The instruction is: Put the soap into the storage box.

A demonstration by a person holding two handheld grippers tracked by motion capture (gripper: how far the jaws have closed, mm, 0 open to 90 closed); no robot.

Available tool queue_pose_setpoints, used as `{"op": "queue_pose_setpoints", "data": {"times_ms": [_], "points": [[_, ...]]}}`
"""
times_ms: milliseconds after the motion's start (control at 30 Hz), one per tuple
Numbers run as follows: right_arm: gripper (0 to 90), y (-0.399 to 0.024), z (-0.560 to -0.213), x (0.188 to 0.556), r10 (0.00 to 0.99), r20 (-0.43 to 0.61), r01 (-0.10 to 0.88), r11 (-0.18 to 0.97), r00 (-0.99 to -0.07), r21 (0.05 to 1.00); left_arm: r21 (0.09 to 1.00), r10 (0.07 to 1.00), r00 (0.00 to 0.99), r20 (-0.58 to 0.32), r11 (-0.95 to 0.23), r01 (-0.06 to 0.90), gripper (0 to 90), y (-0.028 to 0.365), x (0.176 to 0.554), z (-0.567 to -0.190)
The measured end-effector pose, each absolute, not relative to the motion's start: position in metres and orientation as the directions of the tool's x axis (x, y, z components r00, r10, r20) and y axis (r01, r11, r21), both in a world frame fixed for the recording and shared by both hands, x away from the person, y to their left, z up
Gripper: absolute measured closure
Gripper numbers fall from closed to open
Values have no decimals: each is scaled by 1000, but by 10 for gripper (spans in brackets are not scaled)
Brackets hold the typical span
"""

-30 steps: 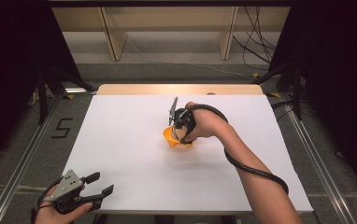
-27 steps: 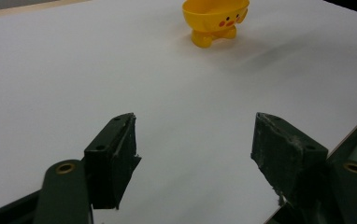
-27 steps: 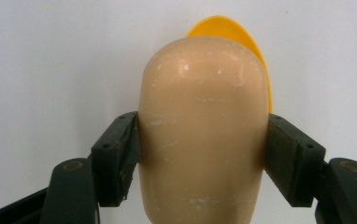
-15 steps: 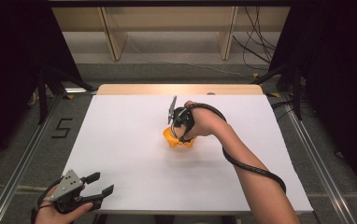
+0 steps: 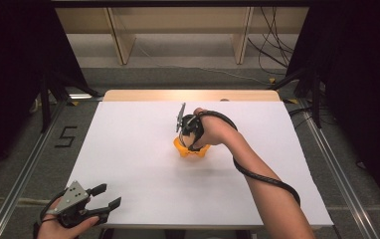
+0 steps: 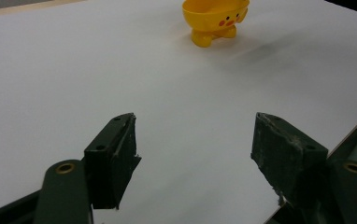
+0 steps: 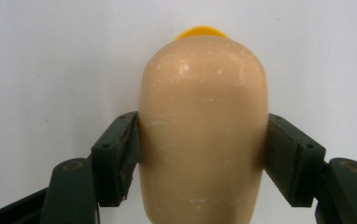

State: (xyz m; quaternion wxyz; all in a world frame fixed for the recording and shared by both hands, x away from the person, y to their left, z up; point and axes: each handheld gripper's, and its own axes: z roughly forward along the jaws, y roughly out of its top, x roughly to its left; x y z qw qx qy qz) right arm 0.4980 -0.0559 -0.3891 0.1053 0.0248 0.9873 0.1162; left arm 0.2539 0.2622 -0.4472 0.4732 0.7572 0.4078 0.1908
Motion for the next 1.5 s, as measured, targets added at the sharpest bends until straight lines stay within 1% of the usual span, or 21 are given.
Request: {"op": "queue_pose_setpoints", "data": {"times_ms": [33, 133, 300, 567, 600, 667, 833, 900, 1033, 1067, 1233, 1267, 1367, 1500], "points": [[339, -55, -389, 497, 97, -197, 49, 970, -976, 237, 873, 796, 598, -96, -221, 435, 307, 263, 254, -447], [339, -54, -389, 498, 100, -198, 51, 970, -975, 238, 873, 796, 596, -109, -210, 440, 307, 262, 254, -448], [339, -54, -391, 500, 123, -197, 74, 968, -973, 241, 875, 794, 600, -99, -217, 433, 307, 263, 254, -447], [339, -54, -395, 503, 132, -196, 81, 966, -972, 245, 875, 794, 599, -100, -217, 433, 307, 263, 254, -447], [339, -54, -395, 505, 104, -205, 53, 969, -973, 242, 875, 794, 599, -100, -217, 433, 307, 263, 254, -447], [339, -54, -397, 505, 128, -194, 78, 966, -973, 248, 875, 794, 599, -101, -216, 433, 307, 263, 254, -447], [338, -54, -400, 505, 140, -184, 94, 966, -973, 241, 875, 794, 600, -98, -219, 433, 307, 263, 254, -447], [339, -54, -401, 507, 116, -199, 65, 967, -973, 245, 875, 794, 600, -98, -219, 432, 307, 263, 254, -447], [338, -54, -404, 507, 124, -189, 76, 967, -974, 242, 875, 794, 600, -99, -218, 433, 307, 263, 254, -447], [339, -54, -404, 505, 156, -178, 111, 965, -972, 239, 875, 794, 600, -99, -218, 433, 307, 263, 254, -447], [338, -53, -404, 509, 115, -198, 64, 967, -973, 247, 875, 793, 601, -98, -220, 432, 307, 263, 254, -447], [338, -54, -404, 508, 134, -191, 84, 965, -972, 247, 875, 793, 601, -99, -218, 432, 307, 263, 254, -447], [338, -53, -405, 508, 144, -176, 99, 965, -974, 242, 875, 794, 600, -99, -218, 432, 307, 263, 254, -447], [338, -54, -407, 509, 131, -191, 82, 966, -973, 244, 875, 794, 600, -98, -219, 432, 307, 263, 254, -447]]}}
